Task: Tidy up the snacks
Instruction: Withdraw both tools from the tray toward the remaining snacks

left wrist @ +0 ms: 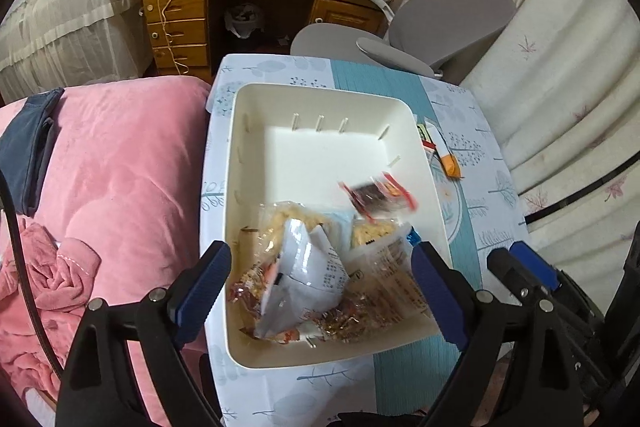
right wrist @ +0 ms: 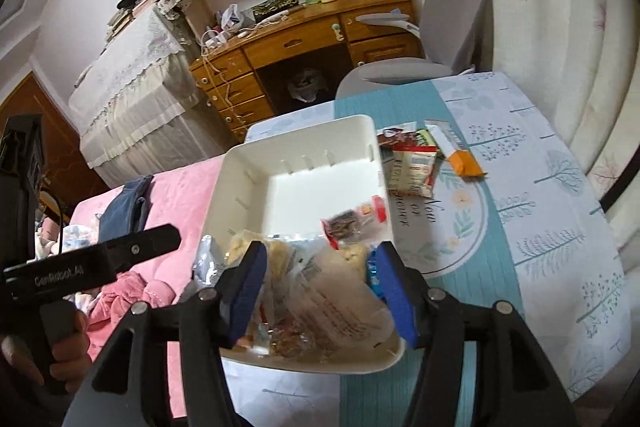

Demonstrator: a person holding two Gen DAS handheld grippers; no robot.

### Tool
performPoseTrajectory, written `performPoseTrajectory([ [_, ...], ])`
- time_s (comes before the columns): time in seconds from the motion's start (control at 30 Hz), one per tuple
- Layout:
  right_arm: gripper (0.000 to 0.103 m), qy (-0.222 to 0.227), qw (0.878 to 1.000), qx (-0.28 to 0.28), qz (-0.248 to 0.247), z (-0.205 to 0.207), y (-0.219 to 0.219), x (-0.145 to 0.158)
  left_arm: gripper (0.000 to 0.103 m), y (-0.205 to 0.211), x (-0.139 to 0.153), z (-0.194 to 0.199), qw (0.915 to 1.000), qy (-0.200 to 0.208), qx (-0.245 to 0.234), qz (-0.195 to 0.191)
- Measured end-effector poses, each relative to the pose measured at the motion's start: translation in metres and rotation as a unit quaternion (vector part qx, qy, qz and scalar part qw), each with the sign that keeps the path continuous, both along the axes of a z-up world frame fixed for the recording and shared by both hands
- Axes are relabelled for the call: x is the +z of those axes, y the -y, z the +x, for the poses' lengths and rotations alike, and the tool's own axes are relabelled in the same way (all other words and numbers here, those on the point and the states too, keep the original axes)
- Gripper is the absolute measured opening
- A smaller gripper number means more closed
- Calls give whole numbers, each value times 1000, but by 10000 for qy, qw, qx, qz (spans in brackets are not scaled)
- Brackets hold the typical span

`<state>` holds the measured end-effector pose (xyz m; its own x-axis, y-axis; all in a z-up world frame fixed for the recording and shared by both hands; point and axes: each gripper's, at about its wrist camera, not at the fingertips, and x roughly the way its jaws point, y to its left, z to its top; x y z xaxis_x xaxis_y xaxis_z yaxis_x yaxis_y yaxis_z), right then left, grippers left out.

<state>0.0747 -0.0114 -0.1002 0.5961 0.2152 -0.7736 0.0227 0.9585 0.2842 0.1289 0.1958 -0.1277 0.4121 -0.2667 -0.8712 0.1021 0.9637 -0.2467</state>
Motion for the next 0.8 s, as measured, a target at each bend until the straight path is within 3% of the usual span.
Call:
performPoseTrajectory([
  [0.4,61,-187,9997,-129,-66,5,46,-12,91,46,7,-13,9988,465,118,-133],
  [0.8,61,-375,9990,222,28,35,138,-29,91,154,15,-12,9925,1102,423,308],
])
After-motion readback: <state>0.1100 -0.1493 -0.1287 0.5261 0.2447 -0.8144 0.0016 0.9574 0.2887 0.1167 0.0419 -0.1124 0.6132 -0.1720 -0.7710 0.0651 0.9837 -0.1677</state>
